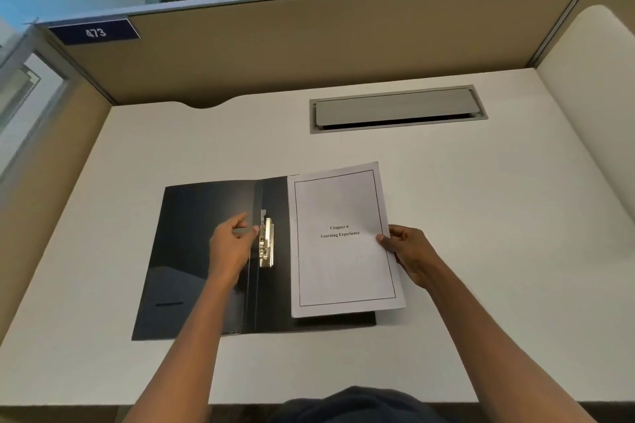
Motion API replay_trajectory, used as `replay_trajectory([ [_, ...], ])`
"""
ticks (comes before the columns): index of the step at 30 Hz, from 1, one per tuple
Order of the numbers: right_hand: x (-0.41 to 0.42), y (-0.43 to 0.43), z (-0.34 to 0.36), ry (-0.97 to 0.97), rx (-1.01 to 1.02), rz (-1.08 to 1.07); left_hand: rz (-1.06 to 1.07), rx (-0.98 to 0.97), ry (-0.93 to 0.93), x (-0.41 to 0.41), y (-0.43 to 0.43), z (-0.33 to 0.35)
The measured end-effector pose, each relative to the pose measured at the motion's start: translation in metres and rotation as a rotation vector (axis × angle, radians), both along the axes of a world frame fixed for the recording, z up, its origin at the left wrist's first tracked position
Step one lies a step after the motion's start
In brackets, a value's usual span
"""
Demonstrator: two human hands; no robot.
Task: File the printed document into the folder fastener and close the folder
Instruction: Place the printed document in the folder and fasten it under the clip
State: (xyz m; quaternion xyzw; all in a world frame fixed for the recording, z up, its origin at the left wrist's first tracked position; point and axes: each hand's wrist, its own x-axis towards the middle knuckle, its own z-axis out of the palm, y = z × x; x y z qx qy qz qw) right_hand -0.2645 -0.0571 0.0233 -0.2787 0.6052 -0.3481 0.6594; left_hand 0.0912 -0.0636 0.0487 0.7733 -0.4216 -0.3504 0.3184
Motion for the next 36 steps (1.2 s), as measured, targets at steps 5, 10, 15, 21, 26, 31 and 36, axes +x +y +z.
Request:
replay_trajectory([
  [5,0.026,0.000,-0.005,0.055,0.016,-0.034,-0.095,0.099,0.040,0.019,-0.005,-0.020],
  [10,0.043,-0.001,-0.009,0.084,0.032,-0.061,-0.143,0.162,0.070,0.024,-0.010,-0.038],
  [15,0.057,-0.003,-0.012,0.096,0.045,-0.050,-0.129,0.144,0.073,0.025,-0.009,-0.043],
  [21,0.070,-0.007,-0.012,0.081,0.051,-0.041,-0.142,0.151,0.091,0.026,-0.008,-0.043],
  [26,0.077,-0.010,-0.015,0.156,0.048,-0.040,-0.158,0.154,0.076,0.027,-0.005,-0.042],
  [31,0.083,-0.011,-0.016,0.320,0.001,0.016,-0.153,0.146,0.088,0.027,-0.003,-0.039],
  [36,0.096,-0.014,-0.013,0.716,-0.104,0.175,-0.157,0.142,0.077,0.027,-0.003,-0.035],
])
